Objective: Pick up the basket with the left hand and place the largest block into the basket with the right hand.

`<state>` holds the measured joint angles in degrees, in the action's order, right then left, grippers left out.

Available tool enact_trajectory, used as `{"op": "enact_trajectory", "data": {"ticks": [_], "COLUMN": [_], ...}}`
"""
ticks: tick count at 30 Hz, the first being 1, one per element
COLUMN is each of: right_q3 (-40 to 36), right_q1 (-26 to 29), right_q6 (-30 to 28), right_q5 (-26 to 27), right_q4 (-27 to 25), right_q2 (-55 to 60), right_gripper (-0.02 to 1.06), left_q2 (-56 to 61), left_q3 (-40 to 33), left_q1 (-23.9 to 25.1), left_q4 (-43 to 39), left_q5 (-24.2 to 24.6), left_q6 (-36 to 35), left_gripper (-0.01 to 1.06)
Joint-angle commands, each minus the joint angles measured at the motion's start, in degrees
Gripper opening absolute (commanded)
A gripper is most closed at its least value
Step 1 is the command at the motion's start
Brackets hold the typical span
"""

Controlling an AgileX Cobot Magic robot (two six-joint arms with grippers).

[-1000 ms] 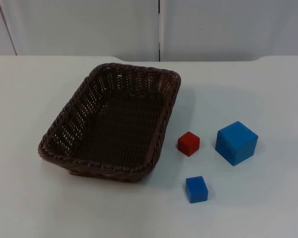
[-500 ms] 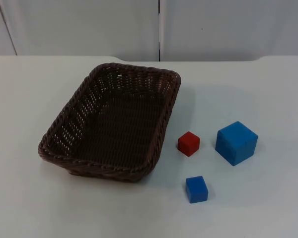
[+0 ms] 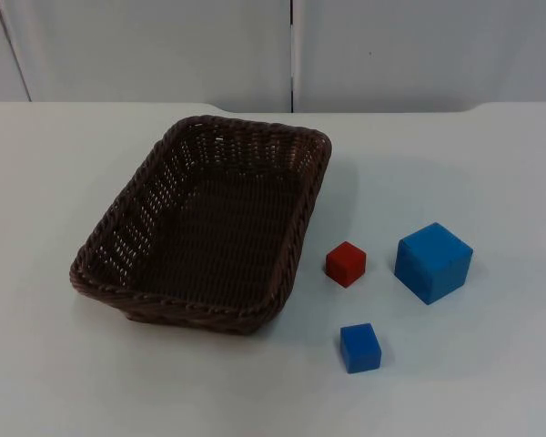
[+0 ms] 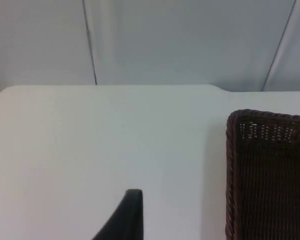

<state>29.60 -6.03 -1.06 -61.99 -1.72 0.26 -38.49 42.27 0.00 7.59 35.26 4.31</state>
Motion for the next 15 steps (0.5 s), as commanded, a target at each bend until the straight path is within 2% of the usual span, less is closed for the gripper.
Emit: {"op": "enact_trajectory", "data": {"ticks": [1,7,12,15], "right_q3": [-0.12,-0.12,-0.12,-0.12], "right_q1": [0.28,0.28,0.28,0.28], "right_q6": [-0.04,-0.04,-0.04,-0.04], "right_q5": [0.19,0.19,0.19,0.19], "right_q4": [0.08,0.08,0.08,0.08], "right_q2": [-0.26,-0.26,-0.26,-0.26], "right_gripper": [1.05,1.05,1.05,1.05], "left_q2": [-1.9,-6.49,-12.09,-14.4], "left_q3": [1.27,3.6,5.71,6.24], "left_q1": [-0.18,-0.18,-0.18,-0.18], "left_q4": [1.21,5.57,13.66,15.54], "left_q5": [-0.88,-0.88,-0.76,-1.01], "left_q6": [0.89,5.05,13.1,15.67], "left_gripper": [1.05,1.05,1.05,1.05]}}
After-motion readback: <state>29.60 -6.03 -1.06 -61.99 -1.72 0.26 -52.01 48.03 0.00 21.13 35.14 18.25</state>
